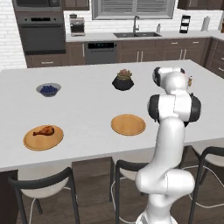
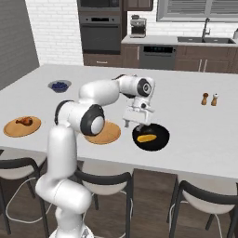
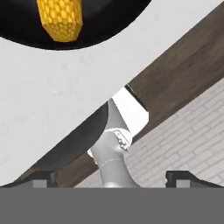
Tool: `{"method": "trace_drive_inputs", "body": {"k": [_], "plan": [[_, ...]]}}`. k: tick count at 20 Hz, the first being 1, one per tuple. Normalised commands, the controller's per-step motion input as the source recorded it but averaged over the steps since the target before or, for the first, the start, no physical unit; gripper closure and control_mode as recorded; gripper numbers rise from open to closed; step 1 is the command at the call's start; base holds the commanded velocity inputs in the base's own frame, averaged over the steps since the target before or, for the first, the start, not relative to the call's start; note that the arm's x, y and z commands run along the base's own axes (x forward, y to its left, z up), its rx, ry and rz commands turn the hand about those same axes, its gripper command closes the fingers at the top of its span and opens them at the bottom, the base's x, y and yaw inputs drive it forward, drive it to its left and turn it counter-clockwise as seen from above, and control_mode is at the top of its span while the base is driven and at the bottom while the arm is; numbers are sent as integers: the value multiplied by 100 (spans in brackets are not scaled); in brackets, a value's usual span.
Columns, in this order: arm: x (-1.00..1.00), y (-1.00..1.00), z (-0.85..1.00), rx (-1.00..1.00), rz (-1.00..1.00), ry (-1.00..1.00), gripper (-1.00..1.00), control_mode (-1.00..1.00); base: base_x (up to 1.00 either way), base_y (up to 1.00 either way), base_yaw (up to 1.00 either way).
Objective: Pick the chicken drumstick and corn from their plates and place them in the bowl. Then put the bowl in the fridge.
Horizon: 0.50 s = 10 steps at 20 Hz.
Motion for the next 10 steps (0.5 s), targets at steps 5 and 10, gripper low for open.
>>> {"method": "trace_drive_inputs", "body": {"k": [5, 10], "plan": [[-89, 99, 8, -16, 0, -3, -100, -100, 0, 0, 0], [-70, 100, 7, -15, 3, -2, -100, -100, 0, 0, 0]]}}
